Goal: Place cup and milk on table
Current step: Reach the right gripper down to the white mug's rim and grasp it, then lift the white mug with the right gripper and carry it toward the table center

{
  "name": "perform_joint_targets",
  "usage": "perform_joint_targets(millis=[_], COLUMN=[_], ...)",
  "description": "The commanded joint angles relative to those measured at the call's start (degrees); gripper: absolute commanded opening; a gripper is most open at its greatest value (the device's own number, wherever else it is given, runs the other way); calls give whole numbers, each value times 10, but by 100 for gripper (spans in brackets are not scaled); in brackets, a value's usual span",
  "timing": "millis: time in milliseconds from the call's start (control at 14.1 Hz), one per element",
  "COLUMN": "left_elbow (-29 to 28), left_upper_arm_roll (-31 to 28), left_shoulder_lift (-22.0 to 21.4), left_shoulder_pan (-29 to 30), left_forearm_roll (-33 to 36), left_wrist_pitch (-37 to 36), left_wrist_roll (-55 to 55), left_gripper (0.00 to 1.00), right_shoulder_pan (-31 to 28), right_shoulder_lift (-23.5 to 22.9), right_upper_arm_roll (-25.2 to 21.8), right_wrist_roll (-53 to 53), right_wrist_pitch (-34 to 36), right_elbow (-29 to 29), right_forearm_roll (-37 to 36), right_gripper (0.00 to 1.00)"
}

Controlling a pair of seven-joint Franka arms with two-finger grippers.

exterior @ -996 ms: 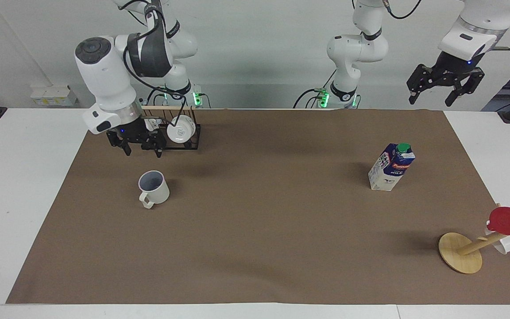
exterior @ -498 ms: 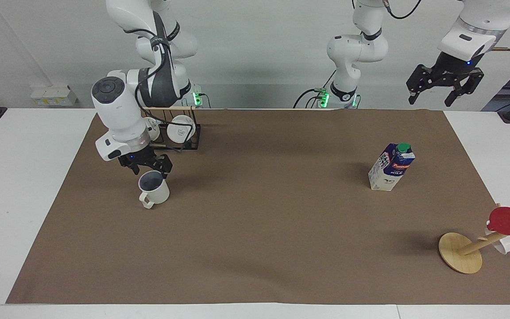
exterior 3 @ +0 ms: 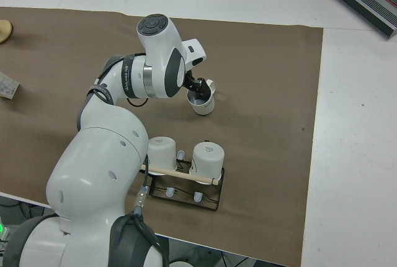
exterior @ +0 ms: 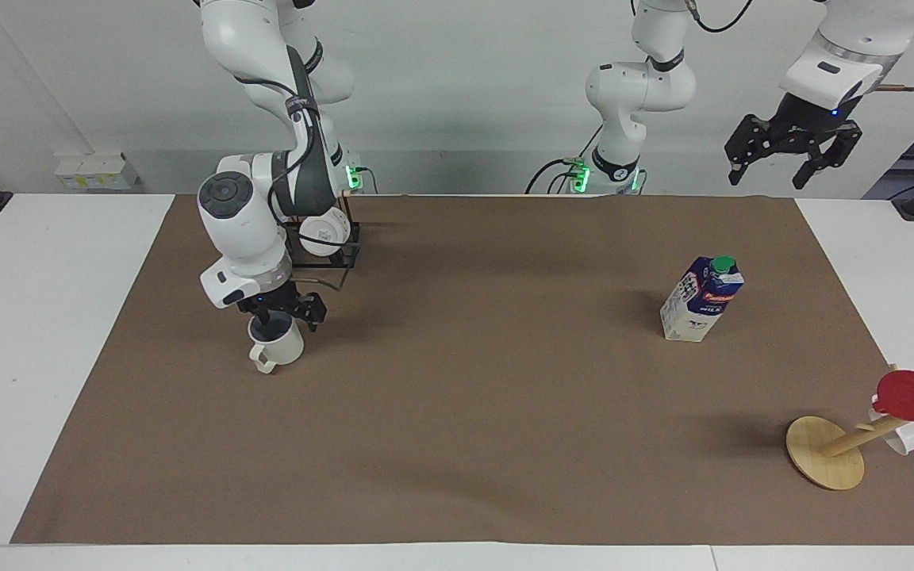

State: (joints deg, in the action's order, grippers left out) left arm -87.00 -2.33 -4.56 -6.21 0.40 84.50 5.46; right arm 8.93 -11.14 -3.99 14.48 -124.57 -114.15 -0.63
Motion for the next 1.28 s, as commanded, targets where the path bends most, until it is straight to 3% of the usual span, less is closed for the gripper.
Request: perform_joint_targets(millis=[0, 285, 356, 569, 640, 711, 1209], left_elbow=[-19, -20, -20, -21, -21, -21, -21], left_upper_arm_roll=[-2, -2, -2, -2, -2, -2, -2], left_shoulder_lift=[-17, -18, -18, -18, -18, -18, -19], left_shoulder_pan=[-4, -3, -3, -4, -4, -3, -3], left_forearm_roll=[-7, -7, -7, -7, -7, -7, -7], left_wrist_pitch=[7, 7, 7, 8, 8, 8, 7], left_wrist_roll=[1, 0, 1, -1, 1, 2, 5], left_gripper=[100, 100, 100, 100, 100, 100, 100], right_shoulder_pan=[-3, -9, -10, -12, -12, -13, -8], right_shoulder_lift=[5, -4, -4, -6, -6, -6, -11], right_upper_arm_roll=[3, 3, 3, 3, 3, 3, 2], right_wrist_roll=[4, 2, 3, 12, 13, 14, 66], right_wrist_pitch=[-14, -26, -27, -38, -39, -39, -2], right_elbow=[-14, -14, -14, -14, -14, -14, 43], right_forearm_roll=[-1, -1, -1, 0, 1, 4, 25], right_gripper=[100, 99, 87, 22, 8, 0, 0])
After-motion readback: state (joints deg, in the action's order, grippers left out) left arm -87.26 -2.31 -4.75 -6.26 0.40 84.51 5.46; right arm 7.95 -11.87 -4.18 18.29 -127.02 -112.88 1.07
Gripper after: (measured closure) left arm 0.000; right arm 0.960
